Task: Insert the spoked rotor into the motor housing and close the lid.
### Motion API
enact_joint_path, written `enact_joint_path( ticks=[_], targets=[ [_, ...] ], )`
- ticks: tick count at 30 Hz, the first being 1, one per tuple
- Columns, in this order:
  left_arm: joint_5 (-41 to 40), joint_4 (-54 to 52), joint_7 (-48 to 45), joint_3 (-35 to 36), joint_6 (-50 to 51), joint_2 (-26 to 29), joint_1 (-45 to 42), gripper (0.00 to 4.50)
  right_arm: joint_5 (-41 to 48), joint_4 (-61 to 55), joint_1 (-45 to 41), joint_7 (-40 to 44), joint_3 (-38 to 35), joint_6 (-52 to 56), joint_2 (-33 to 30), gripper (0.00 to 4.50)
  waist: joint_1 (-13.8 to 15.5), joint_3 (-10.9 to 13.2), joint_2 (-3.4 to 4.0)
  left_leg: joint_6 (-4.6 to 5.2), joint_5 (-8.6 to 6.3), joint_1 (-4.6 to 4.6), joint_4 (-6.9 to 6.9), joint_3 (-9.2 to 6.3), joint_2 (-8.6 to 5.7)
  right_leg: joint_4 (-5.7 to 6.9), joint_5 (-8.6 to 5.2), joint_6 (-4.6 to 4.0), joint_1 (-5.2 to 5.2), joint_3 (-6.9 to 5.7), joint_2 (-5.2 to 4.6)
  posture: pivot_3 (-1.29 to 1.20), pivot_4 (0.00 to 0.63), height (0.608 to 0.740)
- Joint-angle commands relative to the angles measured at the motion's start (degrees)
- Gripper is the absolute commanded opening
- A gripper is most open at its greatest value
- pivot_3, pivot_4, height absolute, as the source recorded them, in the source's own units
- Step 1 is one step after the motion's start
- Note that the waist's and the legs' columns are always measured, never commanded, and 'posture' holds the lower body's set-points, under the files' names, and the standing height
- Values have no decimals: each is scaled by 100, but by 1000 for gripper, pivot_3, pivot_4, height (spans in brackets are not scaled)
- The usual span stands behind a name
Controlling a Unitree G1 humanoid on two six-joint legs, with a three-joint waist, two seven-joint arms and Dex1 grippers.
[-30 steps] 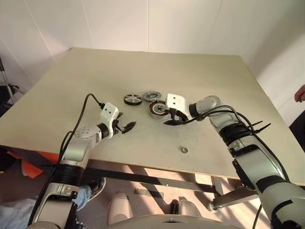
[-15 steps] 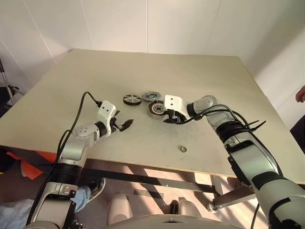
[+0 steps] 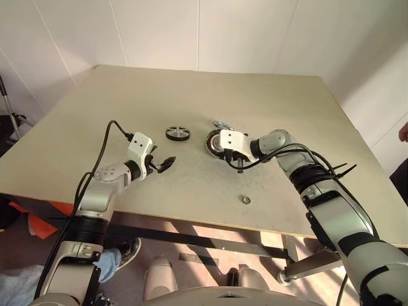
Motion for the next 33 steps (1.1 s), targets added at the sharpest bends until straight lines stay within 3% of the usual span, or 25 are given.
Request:
enact_joint_path(
  ticks=[1, 17, 27, 33],
  targets=[
    [26, -47, 31, 109, -73, 60, -148, 4500, -87, -122, 210, 10, -39, 256, -195, 19, 8, 0, 0, 0, 0, 0, 0, 0, 0, -1, 0, 0, 1, 0, 0, 0, 0, 740],
    [84, 10, 17, -26, -96, -97, -103, 4500, 784, -3940, 1551, 607, -1101, 2007, -1937, 19, 149, 6, 0, 4, -2, -21, -12, 1, 2, -40, 0, 1, -3, -4, 2, 0, 0, 740],
    [127, 139, -59, -54, -146, -100, -213, 4500, 1184, -5794, 2406, 571, -986, 3007, -1948, 19, 121, 9, 6, 3, -1, -13, -17, 4, 1, -40, 0, 2, -5, 4, 3, 0, 0, 740],
    [134, 91, -68, -28, -137, -54, -215, 4500, 987, -5140, 2274, 325, -674, 2952, -1705, 19, 129, 9, 6, 2, -1, -10, -17, 4, 1, -39, 0, 2, -3, 6, 3, 0, 0, 740]
  ],
)
